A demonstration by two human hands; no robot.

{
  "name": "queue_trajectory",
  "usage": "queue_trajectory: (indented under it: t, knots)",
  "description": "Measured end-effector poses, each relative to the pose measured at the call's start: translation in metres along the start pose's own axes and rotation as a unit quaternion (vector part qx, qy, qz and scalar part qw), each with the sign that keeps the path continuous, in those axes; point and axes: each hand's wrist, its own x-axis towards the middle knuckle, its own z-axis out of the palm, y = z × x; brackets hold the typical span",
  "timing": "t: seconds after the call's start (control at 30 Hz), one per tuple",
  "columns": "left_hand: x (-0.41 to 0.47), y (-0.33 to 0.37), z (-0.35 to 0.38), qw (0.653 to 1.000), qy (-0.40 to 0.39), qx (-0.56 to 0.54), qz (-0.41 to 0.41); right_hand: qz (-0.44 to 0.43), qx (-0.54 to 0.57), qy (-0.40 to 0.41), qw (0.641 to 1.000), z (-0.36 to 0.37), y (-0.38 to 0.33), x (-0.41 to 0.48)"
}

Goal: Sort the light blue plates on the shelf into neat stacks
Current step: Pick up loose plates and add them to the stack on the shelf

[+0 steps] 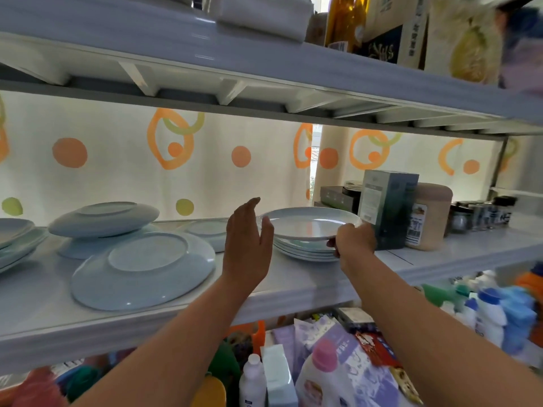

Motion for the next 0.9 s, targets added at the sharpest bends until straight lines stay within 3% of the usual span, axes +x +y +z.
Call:
queue_trajectory:
  t: [0.33, 0.63, 0.9]
  knots:
    - [-0.004, -0.006, 0.012, 0.997, -0.048, 0.018, -0.06, 0.027, -0.039, 0.041, 0.998, -0.005, 0.019, 0.011]
    - [-0.004, -0.007, 0.026, 0.994, -0.086, 0.009, -0.065, -0.007, -0.129, 0.005, 0.992, -0.008, 0.027, 0.018]
    - [-0.007, -0.009, 0.028, 0.992, -0.106, 0.013, -0.071, -0.01, -0.128, 0.009, 0.992, -0.008, 0.03, 0.023]
